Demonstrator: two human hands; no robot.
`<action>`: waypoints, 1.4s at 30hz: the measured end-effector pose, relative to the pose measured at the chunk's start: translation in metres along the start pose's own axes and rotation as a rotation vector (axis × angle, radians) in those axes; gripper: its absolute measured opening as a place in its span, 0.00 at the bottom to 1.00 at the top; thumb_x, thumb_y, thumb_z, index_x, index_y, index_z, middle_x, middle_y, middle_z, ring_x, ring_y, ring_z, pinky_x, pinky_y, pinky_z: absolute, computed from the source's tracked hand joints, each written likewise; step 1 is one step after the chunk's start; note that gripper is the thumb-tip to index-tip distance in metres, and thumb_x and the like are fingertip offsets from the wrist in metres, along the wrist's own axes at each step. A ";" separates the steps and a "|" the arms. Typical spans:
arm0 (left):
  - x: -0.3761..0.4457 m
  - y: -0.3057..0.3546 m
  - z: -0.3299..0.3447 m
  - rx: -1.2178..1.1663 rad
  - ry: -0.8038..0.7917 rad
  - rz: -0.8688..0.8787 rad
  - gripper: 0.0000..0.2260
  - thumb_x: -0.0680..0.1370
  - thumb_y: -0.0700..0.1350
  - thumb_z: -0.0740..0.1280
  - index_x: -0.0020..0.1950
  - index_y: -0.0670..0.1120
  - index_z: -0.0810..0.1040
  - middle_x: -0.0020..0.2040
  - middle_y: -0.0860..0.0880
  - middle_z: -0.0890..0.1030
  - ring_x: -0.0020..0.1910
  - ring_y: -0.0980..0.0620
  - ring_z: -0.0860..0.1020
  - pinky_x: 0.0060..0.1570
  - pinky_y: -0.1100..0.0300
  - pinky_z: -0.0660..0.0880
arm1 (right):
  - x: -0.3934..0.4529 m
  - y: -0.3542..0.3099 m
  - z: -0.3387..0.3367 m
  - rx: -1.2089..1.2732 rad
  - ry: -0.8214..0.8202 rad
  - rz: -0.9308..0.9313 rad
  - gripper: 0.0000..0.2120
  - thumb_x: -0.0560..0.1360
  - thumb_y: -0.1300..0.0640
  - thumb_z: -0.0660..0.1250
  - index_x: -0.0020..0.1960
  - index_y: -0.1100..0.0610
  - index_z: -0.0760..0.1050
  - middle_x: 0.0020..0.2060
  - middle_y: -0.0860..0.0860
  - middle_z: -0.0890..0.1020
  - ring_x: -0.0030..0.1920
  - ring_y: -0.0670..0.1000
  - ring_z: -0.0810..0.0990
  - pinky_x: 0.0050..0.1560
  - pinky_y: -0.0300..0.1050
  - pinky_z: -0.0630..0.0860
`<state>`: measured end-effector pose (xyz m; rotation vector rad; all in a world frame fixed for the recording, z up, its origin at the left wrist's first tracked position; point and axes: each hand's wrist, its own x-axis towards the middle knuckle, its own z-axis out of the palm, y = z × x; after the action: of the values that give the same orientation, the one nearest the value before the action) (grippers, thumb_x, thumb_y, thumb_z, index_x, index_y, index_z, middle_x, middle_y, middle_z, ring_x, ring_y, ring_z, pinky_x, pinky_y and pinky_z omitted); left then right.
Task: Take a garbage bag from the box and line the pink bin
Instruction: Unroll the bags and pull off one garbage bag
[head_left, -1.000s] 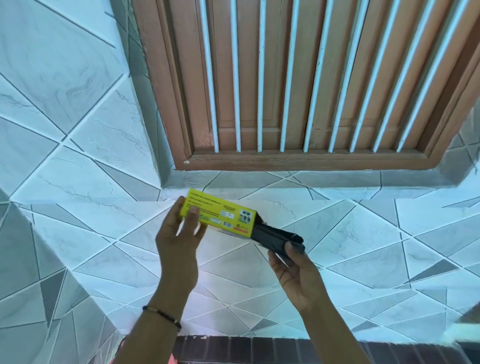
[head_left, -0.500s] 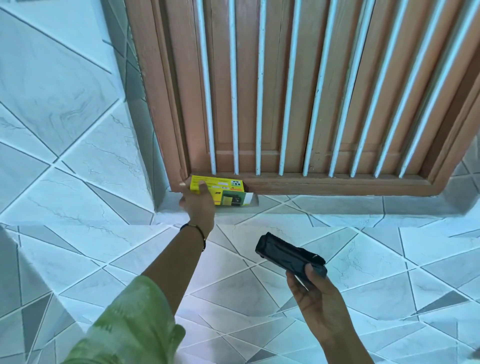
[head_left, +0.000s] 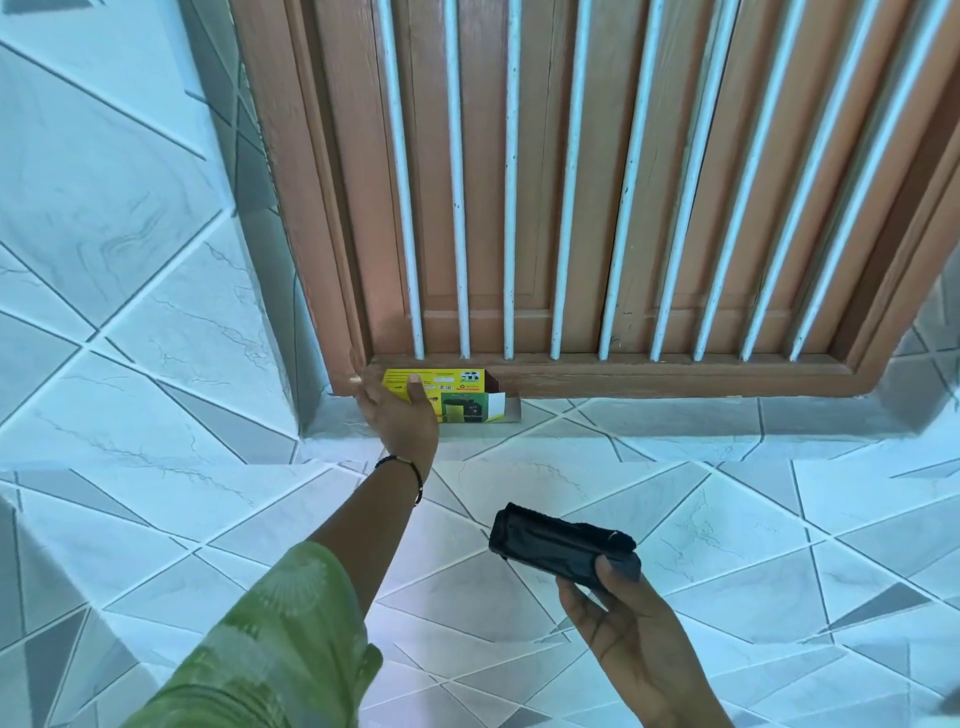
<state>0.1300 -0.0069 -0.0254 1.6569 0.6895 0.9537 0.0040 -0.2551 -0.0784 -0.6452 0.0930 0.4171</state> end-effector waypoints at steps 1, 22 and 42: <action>-0.006 0.003 -0.004 0.004 0.032 -0.015 0.29 0.78 0.46 0.63 0.74 0.37 0.56 0.74 0.36 0.57 0.74 0.38 0.56 0.73 0.49 0.54 | -0.003 0.002 0.000 -0.017 0.009 0.013 0.12 0.68 0.66 0.64 0.51 0.62 0.77 0.45 0.61 0.83 0.39 0.59 0.82 0.38 0.48 0.82; -0.187 -0.049 -0.178 0.211 -0.720 -0.128 0.04 0.74 0.42 0.68 0.39 0.46 0.80 0.37 0.49 0.83 0.39 0.49 0.80 0.40 0.59 0.75 | -0.050 0.096 0.023 -0.297 0.177 0.380 0.20 0.68 0.56 0.72 0.56 0.66 0.77 0.54 0.61 0.81 0.53 0.61 0.80 0.51 0.53 0.78; -0.157 -0.102 -0.324 0.056 -0.481 -0.429 0.11 0.76 0.43 0.67 0.58 0.44 0.76 0.58 0.44 0.79 0.55 0.45 0.78 0.54 0.51 0.76 | -0.135 0.117 0.000 -0.471 0.127 0.249 0.24 0.66 0.61 0.73 0.61 0.64 0.75 0.57 0.62 0.81 0.56 0.61 0.80 0.53 0.53 0.78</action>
<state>-0.2262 0.0547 -0.1209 1.6137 0.6999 0.2185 -0.1662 -0.2180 -0.1156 -1.1307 0.2003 0.6470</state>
